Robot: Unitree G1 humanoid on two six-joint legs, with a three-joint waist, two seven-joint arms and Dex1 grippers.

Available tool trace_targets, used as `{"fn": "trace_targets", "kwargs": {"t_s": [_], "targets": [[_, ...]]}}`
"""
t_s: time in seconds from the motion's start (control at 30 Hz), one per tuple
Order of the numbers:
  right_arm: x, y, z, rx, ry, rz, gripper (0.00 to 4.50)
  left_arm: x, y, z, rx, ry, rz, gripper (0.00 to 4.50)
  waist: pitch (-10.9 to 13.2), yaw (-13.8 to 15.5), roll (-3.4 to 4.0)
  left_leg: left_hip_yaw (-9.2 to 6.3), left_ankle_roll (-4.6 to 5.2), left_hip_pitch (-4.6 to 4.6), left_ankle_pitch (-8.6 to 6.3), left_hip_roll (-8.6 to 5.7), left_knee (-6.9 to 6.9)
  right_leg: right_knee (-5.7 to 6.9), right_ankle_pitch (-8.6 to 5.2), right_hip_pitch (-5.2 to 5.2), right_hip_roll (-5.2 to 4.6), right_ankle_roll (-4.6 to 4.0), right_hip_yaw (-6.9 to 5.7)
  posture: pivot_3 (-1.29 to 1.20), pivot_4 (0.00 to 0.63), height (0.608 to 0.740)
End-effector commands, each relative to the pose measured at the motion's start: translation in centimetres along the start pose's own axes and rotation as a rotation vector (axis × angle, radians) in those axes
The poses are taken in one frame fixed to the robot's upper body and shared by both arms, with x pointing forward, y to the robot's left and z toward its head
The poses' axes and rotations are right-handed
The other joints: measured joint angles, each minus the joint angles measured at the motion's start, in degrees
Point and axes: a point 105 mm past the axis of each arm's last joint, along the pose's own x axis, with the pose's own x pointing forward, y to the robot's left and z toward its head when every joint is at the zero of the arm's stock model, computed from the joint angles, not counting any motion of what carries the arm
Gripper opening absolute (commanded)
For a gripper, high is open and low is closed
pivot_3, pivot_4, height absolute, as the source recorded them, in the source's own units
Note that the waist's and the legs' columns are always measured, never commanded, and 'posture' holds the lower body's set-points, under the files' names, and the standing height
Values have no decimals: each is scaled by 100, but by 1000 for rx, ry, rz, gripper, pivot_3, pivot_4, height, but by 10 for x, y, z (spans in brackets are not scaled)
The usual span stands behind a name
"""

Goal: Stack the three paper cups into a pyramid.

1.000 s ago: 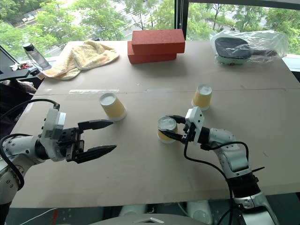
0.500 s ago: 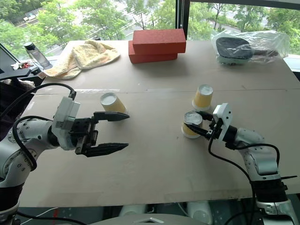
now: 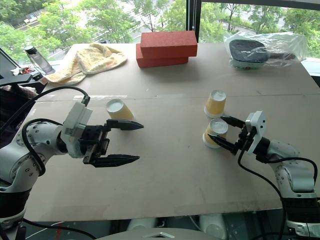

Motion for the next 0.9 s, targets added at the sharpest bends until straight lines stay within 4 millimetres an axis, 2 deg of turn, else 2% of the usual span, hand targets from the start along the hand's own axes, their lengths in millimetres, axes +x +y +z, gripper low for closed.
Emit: {"fn": "trace_targets", "kwargs": {"t_s": [0.03, 0.17, 0.3, 0.5, 0.7, 0.9], "targets": [[3, -11, 31, -89, -69, -36, 4445, -3, -1, 13, 38, -24, 9, 4500, 0, -16, 0, 1, 0, 1, 0, 0, 0, 1, 0, 0, 0, 0, 2, 0, 150, 730], [20, -37, 42, -136, -67, -128, 4445, -6, 2, 20, 40, -37, 26, 4500, 2, -10, 0, -1, -2, 3, 1, -1, 0, 5, 0, -1, 2, 0, 0, 0, 150, 730], [36, -65, 34, -165, 11, -193, 4445, -8, 6, 29, 30, -59, 41, 4500, 3, 3, -1, -1, -4, -3, 3, -3, 1, 1, 0, -2, 2, 0, -1, 0, 150, 730], [52, -78, 18, -127, 91, -152, 4445, -15, 15, 40, -7, -51, 117, 4500, 7, -7, -1, -2, -6, -20, 4, -2, 3, -1, 0, -18, 1, 1, -2, 0, 150, 730], [60, -84, 7, -80, 132, -124, 4445, -22, 31, 38, -24, -20, 248, 4500, 8, -13, -1, -1, -8, -25, 6, -1, 5, 5, 1, -28, 1, 1, -1, 0, 150, 730], [62, -93, 4, -63, 130, -139, 4445, -23, 31, 34, -21, -10, 262, 4500, 8, -14, -1, -1, -12, -30, 8, -1, 6, 8, 1, -32, 1, 1, -1, 0, 150, 730]]}}
